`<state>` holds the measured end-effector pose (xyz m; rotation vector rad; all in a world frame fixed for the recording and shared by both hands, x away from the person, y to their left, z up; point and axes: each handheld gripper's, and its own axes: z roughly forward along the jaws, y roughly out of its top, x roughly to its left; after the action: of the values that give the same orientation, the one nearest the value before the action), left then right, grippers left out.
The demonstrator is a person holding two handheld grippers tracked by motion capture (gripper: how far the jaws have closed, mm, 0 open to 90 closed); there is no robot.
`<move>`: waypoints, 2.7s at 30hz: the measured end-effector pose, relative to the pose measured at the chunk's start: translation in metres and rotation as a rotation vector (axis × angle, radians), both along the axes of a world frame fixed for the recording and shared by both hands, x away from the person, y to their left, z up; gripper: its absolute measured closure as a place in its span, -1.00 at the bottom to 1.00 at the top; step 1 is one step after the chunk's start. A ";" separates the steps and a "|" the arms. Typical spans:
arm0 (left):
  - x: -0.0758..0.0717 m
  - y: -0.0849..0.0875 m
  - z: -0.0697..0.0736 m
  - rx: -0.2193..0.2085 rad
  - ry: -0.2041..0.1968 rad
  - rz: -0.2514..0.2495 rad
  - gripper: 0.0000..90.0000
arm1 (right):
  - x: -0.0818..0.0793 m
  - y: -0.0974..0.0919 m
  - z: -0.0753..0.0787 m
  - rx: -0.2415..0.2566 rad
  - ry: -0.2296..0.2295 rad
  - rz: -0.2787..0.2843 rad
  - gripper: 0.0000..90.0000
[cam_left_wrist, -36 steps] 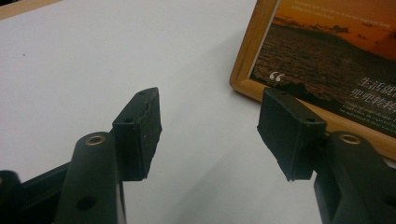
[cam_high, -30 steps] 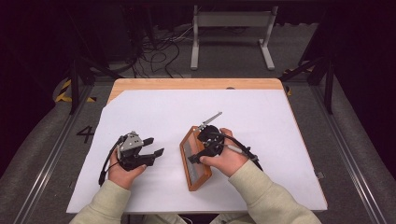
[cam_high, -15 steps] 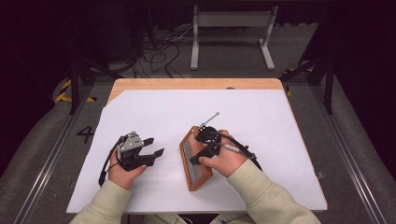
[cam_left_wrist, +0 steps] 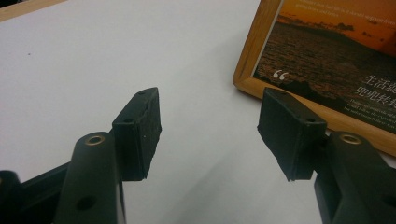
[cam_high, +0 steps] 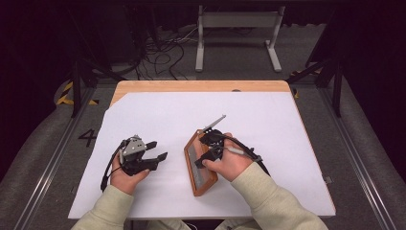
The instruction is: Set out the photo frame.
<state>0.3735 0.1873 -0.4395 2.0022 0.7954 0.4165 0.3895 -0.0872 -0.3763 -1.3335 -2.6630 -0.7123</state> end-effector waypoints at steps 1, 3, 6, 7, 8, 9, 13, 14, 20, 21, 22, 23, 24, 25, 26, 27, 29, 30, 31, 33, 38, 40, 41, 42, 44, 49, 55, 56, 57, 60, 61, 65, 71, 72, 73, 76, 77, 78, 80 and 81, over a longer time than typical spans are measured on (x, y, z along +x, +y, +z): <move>0.000 0.000 0.000 -0.002 0.001 0.000 -0.12 | 0.000 0.000 0.000 -0.002 0.004 -0.012 0.38; 0.000 0.000 0.000 0.000 0.000 0.000 -0.12 | 0.001 0.001 0.001 -0.006 0.013 -0.025 0.43; 0.000 0.001 0.000 0.000 -0.002 0.000 -0.12 | 0.002 0.000 0.002 0.002 0.022 -0.032 0.49; 0.000 0.001 0.000 0.000 -0.002 -0.001 -0.12 | 0.002 0.000 0.002 0.013 0.028 -0.032 0.52; 0.000 0.001 0.000 0.000 -0.002 0.000 -0.12 | 0.002 0.000 0.003 0.021 0.032 -0.030 0.55; 0.000 0.001 0.000 0.000 -0.002 0.001 -0.12 | 0.002 0.000 0.003 0.031 0.037 -0.028 0.57; 0.000 0.001 0.000 -0.006 0.002 0.002 -0.12 | -0.002 0.001 0.010 0.048 0.043 0.001 0.64; 0.000 0.001 0.000 -0.007 0.002 0.001 -0.12 | -0.003 0.002 0.012 0.042 0.029 0.009 0.63; -0.001 0.002 0.000 -0.007 0.000 0.005 -0.12 | -0.003 -0.001 0.025 0.033 0.012 0.051 0.63; -0.001 0.002 0.000 -0.012 0.003 0.008 -0.12 | -0.003 -0.003 0.030 0.028 0.003 0.071 0.63; -0.002 0.003 0.000 -0.014 0.007 0.009 -0.12 | -0.003 -0.004 0.038 0.013 -0.029 0.137 0.63; -0.002 0.003 0.000 -0.014 0.007 0.009 -0.12 | -0.003 -0.004 0.038 0.013 -0.029 0.137 0.63; -0.002 0.003 0.000 -0.011 0.005 0.007 -0.12 | -0.004 -0.004 0.041 0.011 -0.031 0.156 0.63; -0.002 0.004 -0.001 -0.009 0.004 0.007 -0.12 | -0.004 -0.005 0.046 -0.004 -0.043 0.198 0.63; -0.002 0.004 -0.001 -0.012 0.006 0.010 -0.12 | -0.004 -0.005 0.050 -0.015 -0.055 0.223 0.63; -0.002 0.004 -0.001 -0.013 0.005 0.014 -0.12 | -0.004 -0.005 0.054 -0.027 -0.068 0.253 0.63; -0.002 0.005 0.000 -0.010 0.001 0.012 -0.12 | -0.004 -0.006 0.060 -0.048 -0.088 0.310 0.63; -0.002 0.005 -0.001 -0.013 0.004 0.014 -0.12 | -0.003 -0.006 0.062 -0.058 -0.097 0.344 0.63; -0.003 0.005 -0.001 -0.011 0.004 0.015 -0.12 | -0.003 -0.007 0.065 -0.070 -0.102 0.378 0.63; -0.003 0.007 -0.001 -0.012 0.001 0.017 -0.12 | 0.000 -0.008 0.069 -0.089 -0.101 0.463 0.62; -0.004 0.008 -0.002 -0.014 0.005 0.021 -0.12 | 0.008 -0.011 0.073 -0.120 -0.128 0.620 0.63; -0.004 0.009 -0.002 -0.016 0.008 0.023 -0.12 | 0.013 -0.012 0.073 -0.143 -0.149 0.669 0.63; -0.004 0.009 -0.002 -0.016 0.008 0.023 -0.12 | 0.015 -0.013 0.072 -0.156 -0.154 0.689 0.63; -0.004 0.009 -0.002 -0.013 0.003 0.024 -0.12 | 0.017 -0.013 0.070 -0.164 -0.158 0.706 0.63; -0.005 0.009 -0.002 -0.012 0.006 0.027 -0.12 | 0.023 -0.015 0.067 -0.186 -0.159 0.738 0.63; -0.005 0.009 -0.003 -0.011 0.008 0.027 -0.12 | 0.038 -0.018 0.059 -0.207 -0.152 0.769 0.63; -0.004 0.010 -0.003 -0.012 0.010 0.022 -0.12 | 0.058 -0.024 0.043 -0.194 -0.121 0.772 0.63; -0.004 0.010 -0.003 -0.015 0.012 0.023 -0.12 | 0.062 -0.026 0.041 -0.192 -0.118 0.760 0.63; -0.004 0.010 -0.003 -0.016 0.012 0.025 -0.12 | 0.063 -0.027 0.039 -0.188 -0.119 0.761 0.63; -0.004 0.010 -0.003 -0.013 0.012 0.022 -0.12 | 0.069 -0.029 0.034 -0.191 -0.124 0.775 0.63; -0.004 0.010 -0.003 -0.013 0.011 0.023 -0.12 | 0.070 -0.029 0.032 -0.185 -0.122 0.787 0.63; -0.004 0.010 -0.003 -0.011 0.011 0.025 -0.12 | 0.075 -0.030 0.026 -0.185 -0.112 0.819 0.63; -0.005 0.010 -0.004 -0.014 0.016 0.028 -0.12 | 0.078 -0.032 0.019 -0.171 -0.110 0.841 0.63; -0.005 0.010 -0.004 -0.015 0.016 0.028 -0.12 | 0.078 -0.032 0.019 -0.169 -0.111 0.841 0.63; -0.004 0.010 -0.004 -0.014 0.015 0.028 -0.12 | 0.078 -0.032 0.019 -0.168 -0.114 0.841 0.63; -0.004 0.010 -0.004 -0.013 0.013 0.025 -0.12 | 0.080 -0.033 0.018 -0.168 -0.121 0.832 0.62; -0.005 0.010 -0.004 -0.015 0.016 0.025 -0.12 | 0.080 -0.033 0.018 -0.166 -0.120 0.821 0.60; -0.005 0.010 -0.004 -0.016 0.020 0.025 -0.12 | 0.080 -0.035 0.019 -0.162 -0.131 0.789 0.54; -0.004 0.010 -0.004 -0.013 0.013 0.025 -0.12 | 0.082 -0.038 0.019 -0.168 -0.169 0.763 0.41; -0.004 0.010 -0.004 -0.013 0.015 0.023 -0.12 | 0.084 -0.040 0.019 -0.169 -0.180 0.736 0.33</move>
<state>0.3692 0.1973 -0.4433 1.9878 0.8294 0.4092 0.4734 -0.1271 -0.3573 -0.2305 -3.0725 -0.5239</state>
